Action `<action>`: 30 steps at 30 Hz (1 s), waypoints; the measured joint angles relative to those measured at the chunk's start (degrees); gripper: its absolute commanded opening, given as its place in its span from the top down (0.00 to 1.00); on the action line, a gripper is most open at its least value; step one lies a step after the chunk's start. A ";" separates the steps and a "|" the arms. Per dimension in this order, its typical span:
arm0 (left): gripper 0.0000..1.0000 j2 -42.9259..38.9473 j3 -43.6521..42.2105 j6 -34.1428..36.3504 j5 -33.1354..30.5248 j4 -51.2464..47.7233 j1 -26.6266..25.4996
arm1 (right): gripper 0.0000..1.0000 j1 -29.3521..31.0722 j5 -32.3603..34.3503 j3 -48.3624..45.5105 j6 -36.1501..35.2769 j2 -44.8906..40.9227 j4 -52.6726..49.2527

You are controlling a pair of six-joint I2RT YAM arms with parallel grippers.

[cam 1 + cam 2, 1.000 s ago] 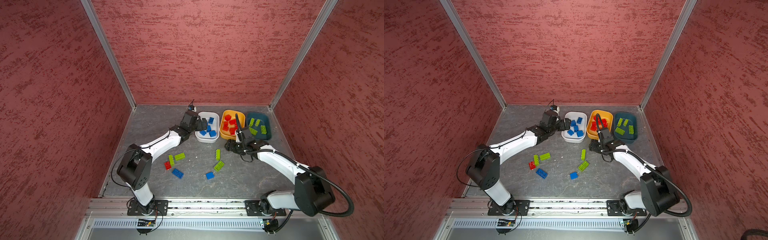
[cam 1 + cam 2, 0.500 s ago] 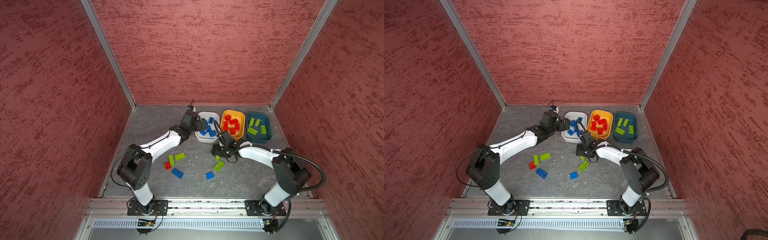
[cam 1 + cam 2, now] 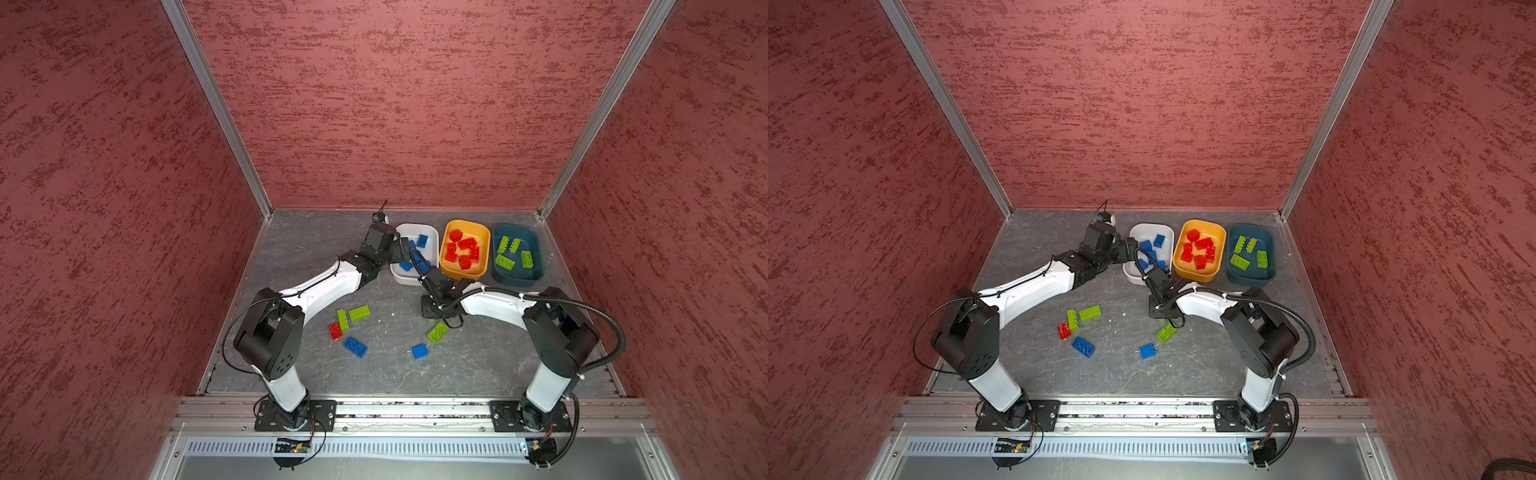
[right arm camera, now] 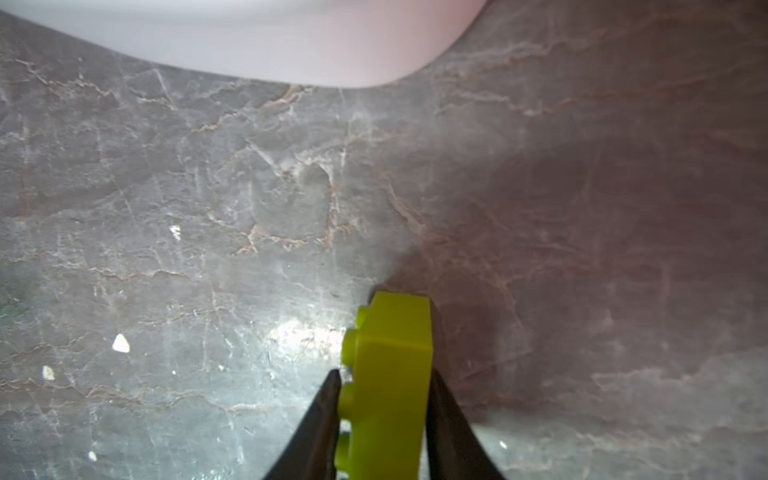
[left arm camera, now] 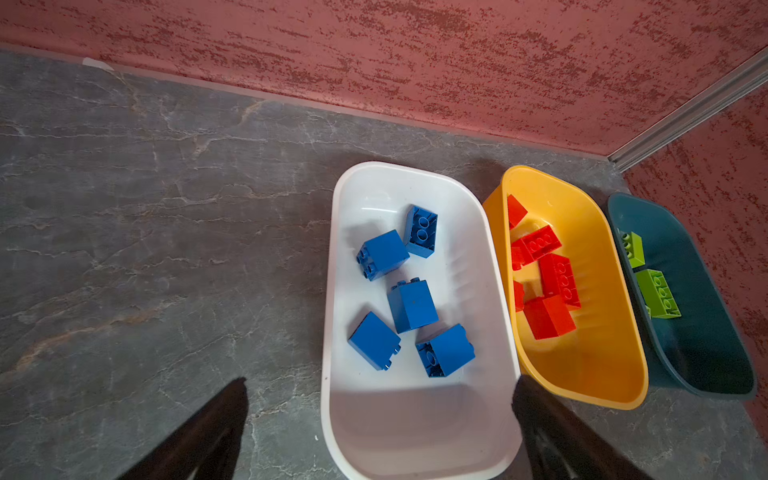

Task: Sort the legos into containers by color
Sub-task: 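Lower right gripper onto a lime-green 2x4 brick and grasp it, then carry the lime-green brick with right gripper into the teal bin and release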

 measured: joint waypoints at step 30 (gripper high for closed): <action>0.01 4.15 3.93 12.35 6.19 2.58 -11.13 | 0.79 -39.58 -9.94 -11.72 -11.26 -21.75 22.49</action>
